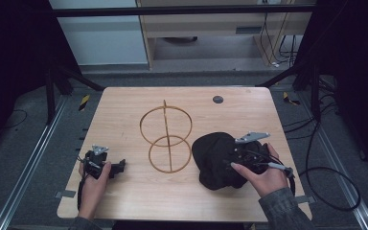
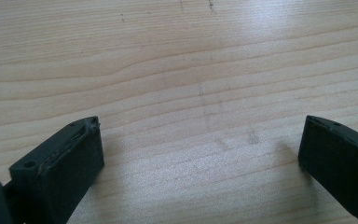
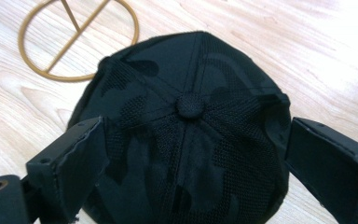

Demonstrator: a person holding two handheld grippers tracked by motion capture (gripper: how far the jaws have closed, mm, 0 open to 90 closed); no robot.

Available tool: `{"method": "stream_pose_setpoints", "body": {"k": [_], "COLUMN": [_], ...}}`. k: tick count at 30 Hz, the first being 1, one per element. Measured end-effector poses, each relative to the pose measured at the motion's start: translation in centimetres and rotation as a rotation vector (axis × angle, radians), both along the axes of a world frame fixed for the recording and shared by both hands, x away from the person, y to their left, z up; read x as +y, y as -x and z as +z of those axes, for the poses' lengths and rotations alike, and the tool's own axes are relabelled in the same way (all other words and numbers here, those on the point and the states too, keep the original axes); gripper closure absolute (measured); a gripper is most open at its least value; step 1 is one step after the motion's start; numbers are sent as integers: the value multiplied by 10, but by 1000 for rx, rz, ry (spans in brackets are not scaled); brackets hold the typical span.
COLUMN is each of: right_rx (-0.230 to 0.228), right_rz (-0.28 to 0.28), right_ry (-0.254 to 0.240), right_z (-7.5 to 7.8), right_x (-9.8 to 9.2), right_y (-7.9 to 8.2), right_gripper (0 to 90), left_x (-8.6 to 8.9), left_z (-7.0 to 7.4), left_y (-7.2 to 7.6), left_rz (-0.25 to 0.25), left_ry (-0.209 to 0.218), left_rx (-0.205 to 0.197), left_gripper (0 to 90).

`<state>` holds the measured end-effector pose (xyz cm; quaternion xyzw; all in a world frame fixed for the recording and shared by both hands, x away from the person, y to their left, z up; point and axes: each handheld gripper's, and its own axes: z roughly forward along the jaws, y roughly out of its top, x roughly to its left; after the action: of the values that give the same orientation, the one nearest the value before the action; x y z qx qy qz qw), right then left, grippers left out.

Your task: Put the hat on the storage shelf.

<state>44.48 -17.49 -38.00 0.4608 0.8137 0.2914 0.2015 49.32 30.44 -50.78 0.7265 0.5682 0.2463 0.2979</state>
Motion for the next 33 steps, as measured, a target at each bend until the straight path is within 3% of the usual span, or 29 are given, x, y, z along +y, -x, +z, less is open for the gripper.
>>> {"method": "stream_pose_setpoints", "body": {"k": [9,17,22,26,29,33], "right_rx": [47,103,127,131,130,131], "right_rz": [-39,-39,-13,26,39,49], "right_ry": [20,-16,-38,-50,-57,-63], "right_z": [-22,-36,-36,-35,-34,-32], "right_x": [4,-4,-7,-9,-10,-13], "right_y": [-14,-24,-25,-24,-25,-27], "right_gripper": [48,111,291,526,650,751], "left_x": [-1,-2,-2,-2,-2,-2], "left_z": [0,0,0,0,0,0], "left_y": [0,1,1,1,1,1], "left_rz": [2,2,2,2,2,2], "left_ry": [2,1,1,1,1,1], "left_rx": [0,0,0,0,0,0], "left_gripper": [0,0,0,0,0,0]}}
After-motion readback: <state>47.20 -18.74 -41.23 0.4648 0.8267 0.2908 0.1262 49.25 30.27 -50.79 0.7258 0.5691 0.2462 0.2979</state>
